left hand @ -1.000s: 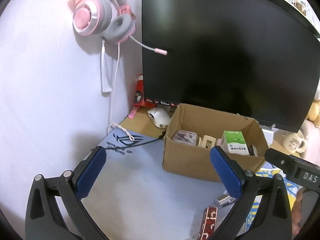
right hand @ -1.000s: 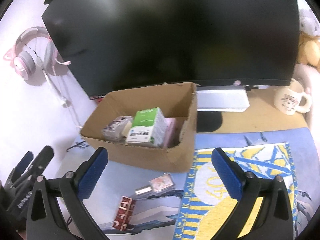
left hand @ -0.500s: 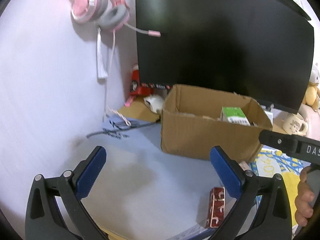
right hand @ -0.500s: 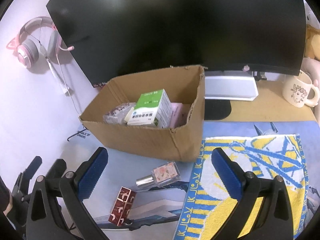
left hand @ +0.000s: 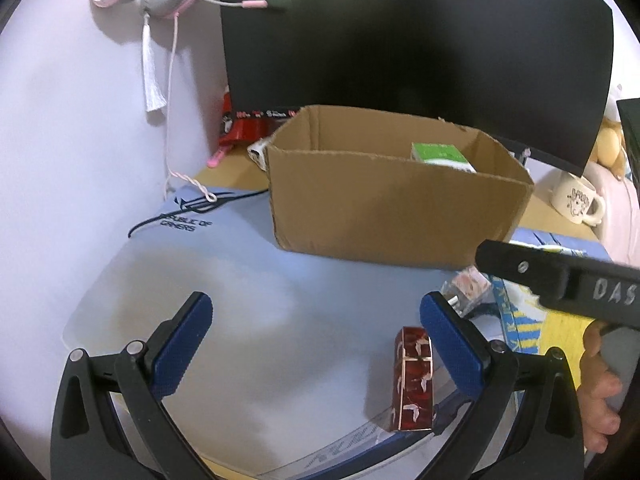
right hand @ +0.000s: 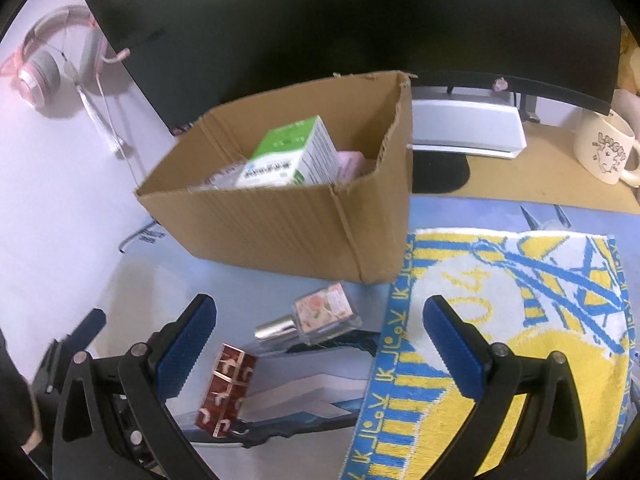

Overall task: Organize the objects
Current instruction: 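Move both grippers toward the red crane-print box and the glass perfume bottle, then grasp the red crane-print box with the left gripper while the right gripper grasps the perfume bottle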

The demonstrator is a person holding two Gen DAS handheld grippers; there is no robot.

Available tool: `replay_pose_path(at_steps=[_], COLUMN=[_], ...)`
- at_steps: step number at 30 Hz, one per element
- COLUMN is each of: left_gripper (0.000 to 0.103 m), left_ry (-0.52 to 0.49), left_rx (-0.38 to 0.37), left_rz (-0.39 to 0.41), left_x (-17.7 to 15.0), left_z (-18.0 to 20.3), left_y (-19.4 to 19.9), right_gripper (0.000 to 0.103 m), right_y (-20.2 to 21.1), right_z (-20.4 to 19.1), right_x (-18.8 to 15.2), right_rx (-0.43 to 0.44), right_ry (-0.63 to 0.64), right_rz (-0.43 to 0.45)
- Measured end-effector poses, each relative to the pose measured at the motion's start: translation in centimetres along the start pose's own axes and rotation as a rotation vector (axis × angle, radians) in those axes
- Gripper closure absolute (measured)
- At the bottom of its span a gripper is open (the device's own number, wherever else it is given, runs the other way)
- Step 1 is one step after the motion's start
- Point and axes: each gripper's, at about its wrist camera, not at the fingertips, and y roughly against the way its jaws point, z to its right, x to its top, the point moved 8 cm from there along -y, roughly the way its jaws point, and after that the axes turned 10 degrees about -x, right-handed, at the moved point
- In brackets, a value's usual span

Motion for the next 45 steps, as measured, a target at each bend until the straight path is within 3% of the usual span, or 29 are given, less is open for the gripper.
replay_pose_path(at_steps=[8, 16, 22, 30, 40, 45], left_gripper=[0.0, 0.0, 0.0, 0.0, 0.0, 0.0], left_ry=[0.033, 0.001, 0.01, 0.05, -0.063, -0.083], left_rx=[-0.065, -0.104, -0.06, -0.093, 0.013, 0.028], left_rz=[-0.053, -0.119, -0.162, -0.207, -0.257, -0.231], left_x=[-1.4, -2.8, -3.5, -4.1, -5.1, -5.0], left_z=[0.5, 2.3, 1.7, 1.1, 2.1, 2.0], left_y=[-1.0, -2.0, -2.7, -3.3, -4.4, -4.1], right_gripper=[0.0, 0.0, 0.0, 0.0, 0.0, 0.0], right_y=[-1.2, -2.0, -2.2, -2.5, -3.3, -3.9], right_z=[0.3, 0.1, -0.3, -0.9, -1.1, -1.4], right_x=[-0.8, -1.6, -2.0, -2.4, -2.7, -2.9], right_rx=[0.01, 0.002, -0.006, -0.037, -0.078, -0.121], right_ry=[-0.027, -0.022, -0.003, 0.039, 0.06, 0.093], right_rz=[-0.049, -0.082, -0.09, -0.093, -0.098, -0.081])
